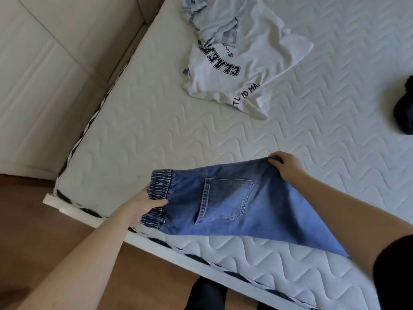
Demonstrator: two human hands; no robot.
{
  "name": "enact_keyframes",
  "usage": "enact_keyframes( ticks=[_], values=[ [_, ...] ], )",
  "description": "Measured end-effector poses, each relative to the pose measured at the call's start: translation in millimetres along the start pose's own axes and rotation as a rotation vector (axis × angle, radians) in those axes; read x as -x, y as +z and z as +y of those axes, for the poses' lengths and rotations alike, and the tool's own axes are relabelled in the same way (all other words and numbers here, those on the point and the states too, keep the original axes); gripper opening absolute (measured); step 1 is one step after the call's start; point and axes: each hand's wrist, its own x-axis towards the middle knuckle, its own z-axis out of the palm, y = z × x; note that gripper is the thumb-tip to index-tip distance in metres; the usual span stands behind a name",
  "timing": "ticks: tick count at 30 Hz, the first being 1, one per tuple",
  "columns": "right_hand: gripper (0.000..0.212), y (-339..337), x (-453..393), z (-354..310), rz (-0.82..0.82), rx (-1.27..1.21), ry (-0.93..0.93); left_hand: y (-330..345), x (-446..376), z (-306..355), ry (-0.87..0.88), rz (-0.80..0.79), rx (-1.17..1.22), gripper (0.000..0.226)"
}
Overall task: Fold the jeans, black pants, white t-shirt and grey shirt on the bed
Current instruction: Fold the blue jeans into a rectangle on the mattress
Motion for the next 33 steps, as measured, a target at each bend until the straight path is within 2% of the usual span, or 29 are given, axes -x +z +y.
enact_keyframes(
  ticks=[5, 10, 16, 18, 20, 22, 23, 25, 27, 30, 33],
  values=[
    [0.018, 47, -68, -6, -0.019, 0.058, -0.044, -27, -66, 4, 0.072, 0.074, -0.102, 0.057],
    [0.020, 76, -119, -3, 0.000, 0.125, -0.074, -40, -124, 12, 0.191, 0.198, -0.213, 0.066],
    [0.015, 99, -169, 6, 0.032, 0.324, -0.099, -53, -172, 15, 0.265, 0.290, -0.397, 0.065],
    [0.014, 106, -181, 12, 0.015, 0.406, -0.067, -50, -176, 10, 0.293, 0.390, -0.498, 0.072],
    [0.019, 112, -187, 17, 0.015, 0.495, -0.031, -40, -172, 5, 0.346, 0.598, -0.663, 0.081],
    [0.033, 118, -182, 18, 0.075, 0.513, -0.019, -19, -166, 2, 0.512, 0.806, -0.920, 0.078],
    [0.038, 121, -175, 16, 0.119, 0.487, -0.035, -5, -162, 2, 0.633, 0.850, -1.022, 0.071],
    [0.044, 128, -152, 12, 0.195, 0.404, -0.132, 33, -158, 1, 0.851, 0.773, -1.159, 0.063],
    [0.050, 136, -120, 13, 0.217, 0.388, -0.249, 74, -158, -6, 0.953, 0.608, -1.267, 0.064],
    [0.058, 144, -73, 43, 0.155, 0.559, -0.313, 124, -166, -24, 0.969, 0.453, -1.399, 0.069],
    [0.064, 139, -45, 90, 0.040, 0.667, -0.194, 148, -175, -45, 0.941, 0.371, -1.480, 0.067]
  ],
)
